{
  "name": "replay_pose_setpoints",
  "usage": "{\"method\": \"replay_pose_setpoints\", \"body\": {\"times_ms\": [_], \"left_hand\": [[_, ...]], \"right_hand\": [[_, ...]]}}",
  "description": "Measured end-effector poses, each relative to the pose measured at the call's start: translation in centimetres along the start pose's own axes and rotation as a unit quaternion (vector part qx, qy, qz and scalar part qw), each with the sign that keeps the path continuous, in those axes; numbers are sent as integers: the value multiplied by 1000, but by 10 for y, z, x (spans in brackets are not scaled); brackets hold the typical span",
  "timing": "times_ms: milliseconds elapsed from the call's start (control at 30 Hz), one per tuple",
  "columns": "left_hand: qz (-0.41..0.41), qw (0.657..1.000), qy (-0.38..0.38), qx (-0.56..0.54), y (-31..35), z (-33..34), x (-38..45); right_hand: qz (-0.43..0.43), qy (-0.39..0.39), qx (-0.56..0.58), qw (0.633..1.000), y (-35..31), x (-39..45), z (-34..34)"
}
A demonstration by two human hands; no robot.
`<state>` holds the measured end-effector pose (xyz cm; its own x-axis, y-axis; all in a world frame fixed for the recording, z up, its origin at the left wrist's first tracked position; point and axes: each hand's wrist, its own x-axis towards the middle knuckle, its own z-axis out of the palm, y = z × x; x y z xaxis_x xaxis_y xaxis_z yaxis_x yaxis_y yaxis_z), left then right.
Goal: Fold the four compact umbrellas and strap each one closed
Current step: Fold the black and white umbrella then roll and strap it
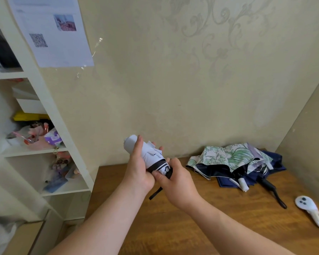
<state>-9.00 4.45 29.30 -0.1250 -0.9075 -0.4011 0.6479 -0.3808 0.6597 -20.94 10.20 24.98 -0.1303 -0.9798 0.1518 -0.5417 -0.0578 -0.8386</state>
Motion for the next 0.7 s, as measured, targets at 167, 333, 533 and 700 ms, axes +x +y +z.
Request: {"method": "replay_pose_setpoints", "body": {"times_ms": [167, 333, 533, 700], "left_hand": [[-3, 1000, -3, -3, -3, -2, -2], [-29, 999, 20, -5, 0, -1, 0], [-52, 999, -2, 16, -1, 3, -4], [105, 969, -20, 222, 11, -21, 8]], "right_hand": [[-29, -3, -44, 999, -2, -4, -3], [-59, -10, -60, 996, -5, -7, -5], [-108, 26, -147, 983, 2, 0, -13], [-54, 38, -140, 988, 4, 10, -36]]}}
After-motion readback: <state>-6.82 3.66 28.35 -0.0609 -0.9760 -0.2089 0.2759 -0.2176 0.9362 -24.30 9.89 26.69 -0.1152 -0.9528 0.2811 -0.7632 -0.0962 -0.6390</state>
